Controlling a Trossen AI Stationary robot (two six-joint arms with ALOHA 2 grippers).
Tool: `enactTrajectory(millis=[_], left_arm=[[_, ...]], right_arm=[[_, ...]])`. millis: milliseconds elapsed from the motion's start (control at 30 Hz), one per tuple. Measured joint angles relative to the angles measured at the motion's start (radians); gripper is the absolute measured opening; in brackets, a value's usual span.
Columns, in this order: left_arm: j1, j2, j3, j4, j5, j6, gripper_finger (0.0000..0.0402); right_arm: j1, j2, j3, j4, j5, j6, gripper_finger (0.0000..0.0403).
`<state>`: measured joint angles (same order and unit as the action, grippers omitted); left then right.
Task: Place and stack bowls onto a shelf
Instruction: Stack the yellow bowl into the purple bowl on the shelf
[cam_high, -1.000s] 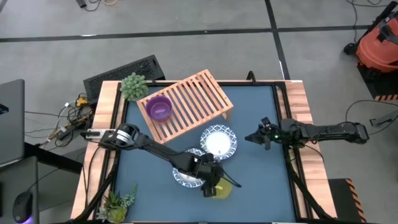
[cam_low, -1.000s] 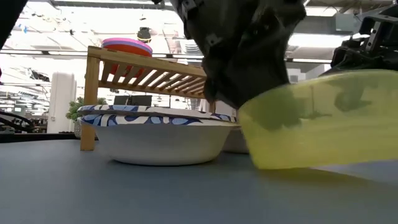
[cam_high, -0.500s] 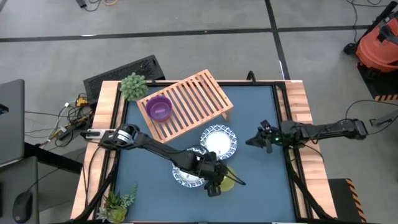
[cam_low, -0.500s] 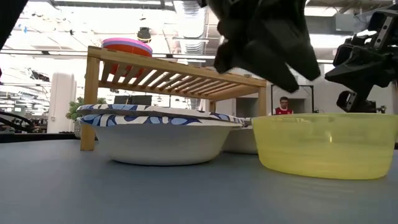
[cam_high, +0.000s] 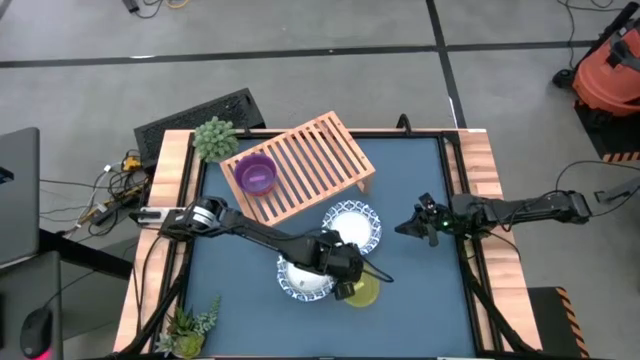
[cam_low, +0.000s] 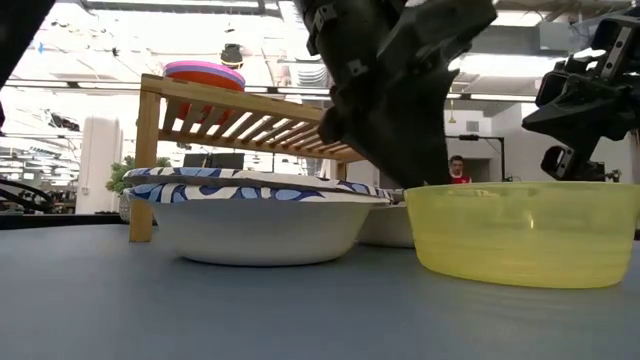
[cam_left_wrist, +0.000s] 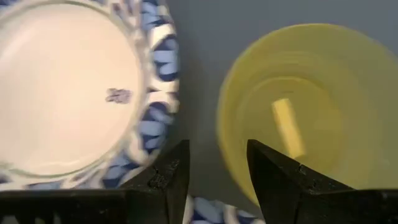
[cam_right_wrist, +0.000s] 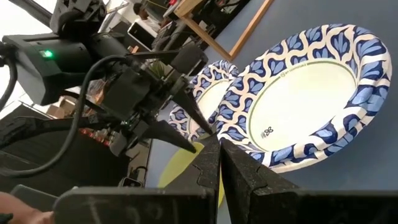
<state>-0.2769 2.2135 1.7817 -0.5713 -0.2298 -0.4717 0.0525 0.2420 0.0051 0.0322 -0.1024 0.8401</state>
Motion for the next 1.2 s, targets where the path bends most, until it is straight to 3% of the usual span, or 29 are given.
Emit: enactTrajectory(millis=[433, 533, 733, 967, 1200], left_arm=[[0.004, 0.045, 0.001, 0.017, 0.082, 0.006, 0.0123], [0.007, 0.048, 0.001, 0.006, 0.1, 0.005, 0.0098], [0.009, 0.039, 0.016, -0.005, 0.094, 0.015, 0.001], [0.011, 0.037, 0.152, -0.109, 0.108, -0.004, 0.0001], [0.044, 0.036, 0.425, -0.368, 0.115, -0.008, 0.0]], right_arm=[[-0.001, 0.0, 0.0, -0.001, 0.003, -0.011, 0.0042], [-0.001, 0.0, 0.0, -0.002, 0.003, -0.01, 0.0042], [-0.001, 0.0, 0.0, -0.002, 0.003, -0.01, 0.0042], [-0.001, 0.0, 0.0, -0.002, 0.003, 0.005, 0.0042], [-0.001, 0.0, 0.0, -0.002, 0.011, 0.034, 0.0042]])
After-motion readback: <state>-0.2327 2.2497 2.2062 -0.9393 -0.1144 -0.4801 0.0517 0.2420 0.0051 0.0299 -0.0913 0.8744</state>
